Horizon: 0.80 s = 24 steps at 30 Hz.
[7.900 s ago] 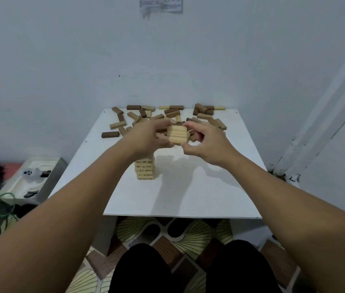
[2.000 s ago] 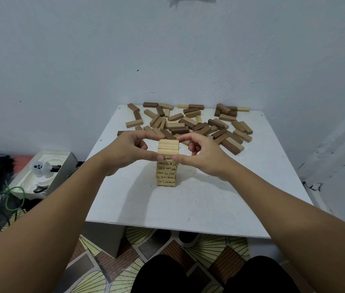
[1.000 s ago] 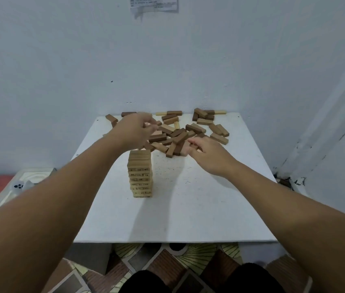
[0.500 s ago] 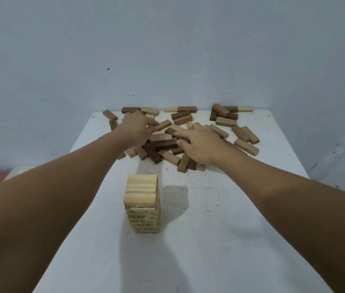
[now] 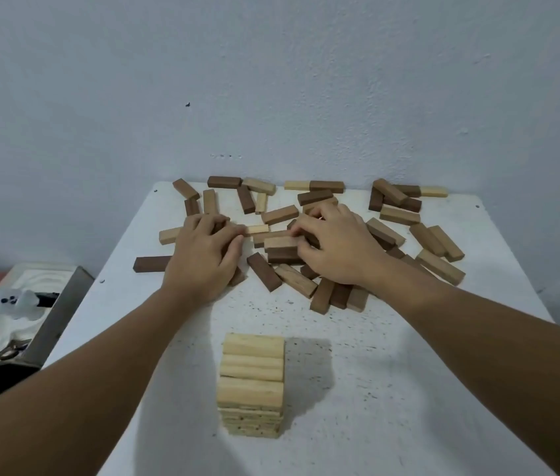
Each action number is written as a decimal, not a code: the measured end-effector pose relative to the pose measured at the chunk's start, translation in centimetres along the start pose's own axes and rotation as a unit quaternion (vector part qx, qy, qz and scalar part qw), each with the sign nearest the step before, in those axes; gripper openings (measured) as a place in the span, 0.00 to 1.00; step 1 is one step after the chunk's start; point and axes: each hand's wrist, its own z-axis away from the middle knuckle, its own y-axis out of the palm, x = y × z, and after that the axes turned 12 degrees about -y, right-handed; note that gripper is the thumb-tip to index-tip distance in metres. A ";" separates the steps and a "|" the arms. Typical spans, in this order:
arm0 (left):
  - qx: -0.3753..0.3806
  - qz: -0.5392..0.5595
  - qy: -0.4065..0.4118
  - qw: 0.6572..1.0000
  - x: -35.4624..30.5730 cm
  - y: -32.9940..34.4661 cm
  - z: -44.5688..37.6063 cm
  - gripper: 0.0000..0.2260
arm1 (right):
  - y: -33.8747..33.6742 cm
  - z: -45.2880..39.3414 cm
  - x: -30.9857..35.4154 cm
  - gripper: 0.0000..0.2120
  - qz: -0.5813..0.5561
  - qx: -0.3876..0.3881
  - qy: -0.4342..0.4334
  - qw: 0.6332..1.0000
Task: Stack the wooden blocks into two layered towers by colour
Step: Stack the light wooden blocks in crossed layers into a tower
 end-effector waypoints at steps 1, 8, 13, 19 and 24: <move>-0.011 -0.009 -0.008 1.000 0.0 0.2 -0.1 0.16 | 0.1 -0.3 0.0 0.11 -0.012 -0.011 0.006 1.000; -0.010 -0.061 -0.023 0.998 0.3 0.6 -0.4 0.21 | 0.5 -5.3 2.4 0.17 0.000 0.032 0.035 0.999; -0.015 -0.070 -0.016 0.997 0.6 0.9 -0.8 0.19 | 1.5 -6.0 3.4 0.18 0.016 0.087 0.037 0.995; -0.029 -0.039 -0.020 0.999 1.0 1.3 -1.2 0.13 | 1.9 -4.9 2.6 0.17 0.003 0.064 0.035 0.997; -0.044 -0.037 -0.022 0.998 1.1 1.3 -1.1 0.12 | 1.8 -5.2 1.9 0.18 -0.008 -0.013 0.041 0.999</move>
